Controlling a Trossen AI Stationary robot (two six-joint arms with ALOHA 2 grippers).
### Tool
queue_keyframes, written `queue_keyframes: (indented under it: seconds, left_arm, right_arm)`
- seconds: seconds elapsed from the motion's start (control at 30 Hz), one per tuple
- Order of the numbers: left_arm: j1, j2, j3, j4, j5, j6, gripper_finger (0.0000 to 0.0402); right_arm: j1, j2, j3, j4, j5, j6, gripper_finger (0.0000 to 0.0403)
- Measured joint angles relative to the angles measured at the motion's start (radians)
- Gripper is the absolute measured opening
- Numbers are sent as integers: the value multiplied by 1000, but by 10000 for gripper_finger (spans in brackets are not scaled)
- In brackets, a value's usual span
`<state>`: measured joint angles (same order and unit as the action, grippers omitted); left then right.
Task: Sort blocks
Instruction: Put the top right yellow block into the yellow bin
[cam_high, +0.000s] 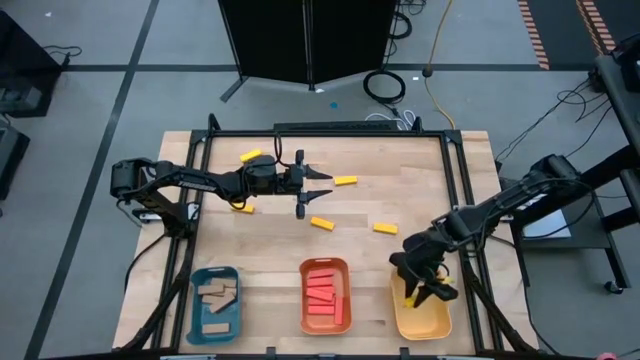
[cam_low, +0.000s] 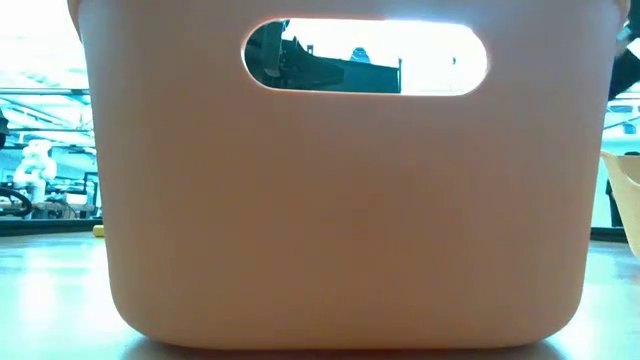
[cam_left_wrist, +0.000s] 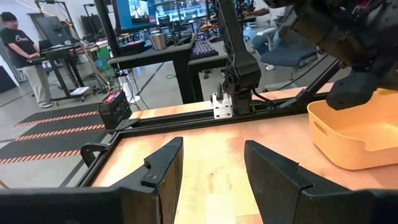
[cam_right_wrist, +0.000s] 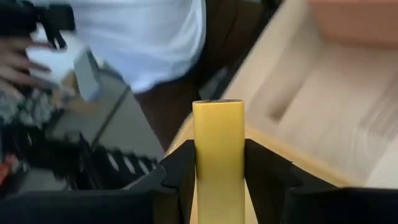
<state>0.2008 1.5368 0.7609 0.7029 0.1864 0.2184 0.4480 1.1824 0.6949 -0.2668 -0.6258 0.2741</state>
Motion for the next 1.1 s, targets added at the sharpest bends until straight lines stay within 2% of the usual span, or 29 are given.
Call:
queue_keyframes:
  seconds: [0.13, 0.3, 0.53, 0.6, 0.93, 1.1]
  left_arm:
    - [0, 0, 0, 0, 0, 16, 169]
    - [0, 0, 0, 0, 0, 29, 169]
    - [2, 0, 0, -1, 0, 33, 169]
    - [3, 0, 0, -1, 0, 33, 169]
    - [2, 0, 0, -5, 0, 53, 169]
    - [3, 0, 0, -5, 0, 54, 169]
  right_arm:
    - [23, 0, 0, -121, 11, -113, 109]
    - [65, 0, 0, -216, 83, -251, 109]
    - [101, 22, 0, -228, 334, -506, 109]
    - [108, 38, 0, -236, 377, -563, 109]
    - [158, 173, 0, -271, 395, -825, 109]
    - [162, 237, 0, -302, 420, -877, 109]
